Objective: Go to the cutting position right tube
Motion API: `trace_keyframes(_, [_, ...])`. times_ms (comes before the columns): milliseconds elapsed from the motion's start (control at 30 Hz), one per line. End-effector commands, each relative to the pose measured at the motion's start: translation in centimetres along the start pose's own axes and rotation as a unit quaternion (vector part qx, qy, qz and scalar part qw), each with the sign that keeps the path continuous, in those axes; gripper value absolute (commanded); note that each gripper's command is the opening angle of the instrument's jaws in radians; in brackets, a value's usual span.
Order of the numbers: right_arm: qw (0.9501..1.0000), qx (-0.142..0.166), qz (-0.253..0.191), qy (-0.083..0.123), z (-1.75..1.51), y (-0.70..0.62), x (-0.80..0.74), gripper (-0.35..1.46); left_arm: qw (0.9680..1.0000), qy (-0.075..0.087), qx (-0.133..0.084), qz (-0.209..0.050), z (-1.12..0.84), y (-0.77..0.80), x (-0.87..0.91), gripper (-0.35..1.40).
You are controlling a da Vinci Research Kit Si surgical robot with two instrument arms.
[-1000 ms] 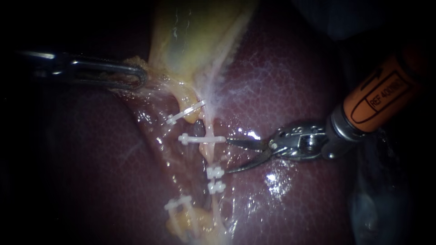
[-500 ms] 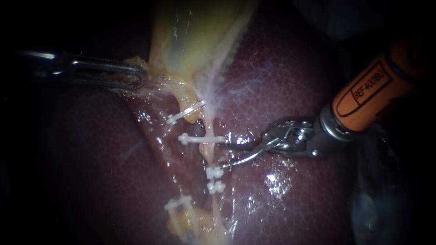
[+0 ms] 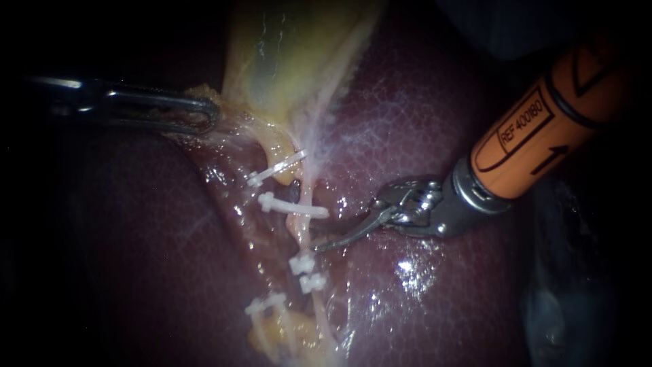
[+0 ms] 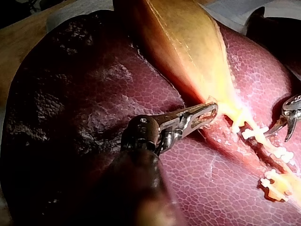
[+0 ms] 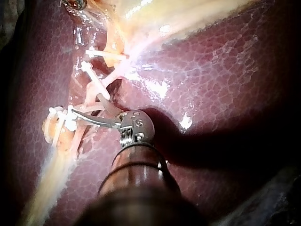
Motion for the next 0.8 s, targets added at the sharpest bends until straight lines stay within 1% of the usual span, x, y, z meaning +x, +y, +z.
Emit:
trace_keyframes(33, [1.0000,0.003,-0.002,0.001,0.02,0.01,0.01,1.26,1.0000,0.000,0.000,0.000,0.00,0.00,0.00,-0.35])
trace_keyframes(133, [0.9999,0.011,-0.005,0.006,0.12,0.06,0.02,1.26,1.0000,0.000,0.000,0.000,0.00,0.00,0.00,-0.35])
trace_keyframes(267, [0.9996,0.022,-0.008,0.019,0.25,0.12,0.03,1.29,1.0000,0.000,0.000,0.000,0.00,0.00,0.00,-0.35])
trace_keyframes(367, [0.9995,0.023,-0.007,0.021,0.34,0.16,0.03,1.31,1.0000,0.000,0.000,0.000,0.00,0.00,0.00,-0.35])
trace_keyframes(500, [0.9981,0.039,-0.026,0.040,0.42,0.18,0.07,1.31,1.0000,0.000,0.000,0.000,0.01,0.00,0.00,-0.35])
trace_keyframes(600, [0.9959,0.049,-0.048,0.059,0.48,0.18,0.10,1.31,1.0000,0.000,0.000,0.000,0.01,0.00,0.00,-0.35])
trace_keyframes(700, [0.9926,0.062,-0.073,0.075,0.54,0.16,0.13,1.31,1.0000,0.000,0.000,0.000,0.01,0.00,0.00,-0.35])
trace_keyframes(800, [0.9892,0.071,-0.094,0.087,0.58,0.12,0.16,1.28,1.0000,0.000,-0.001,0.000,0.02,0.00,0.00,-0.35])
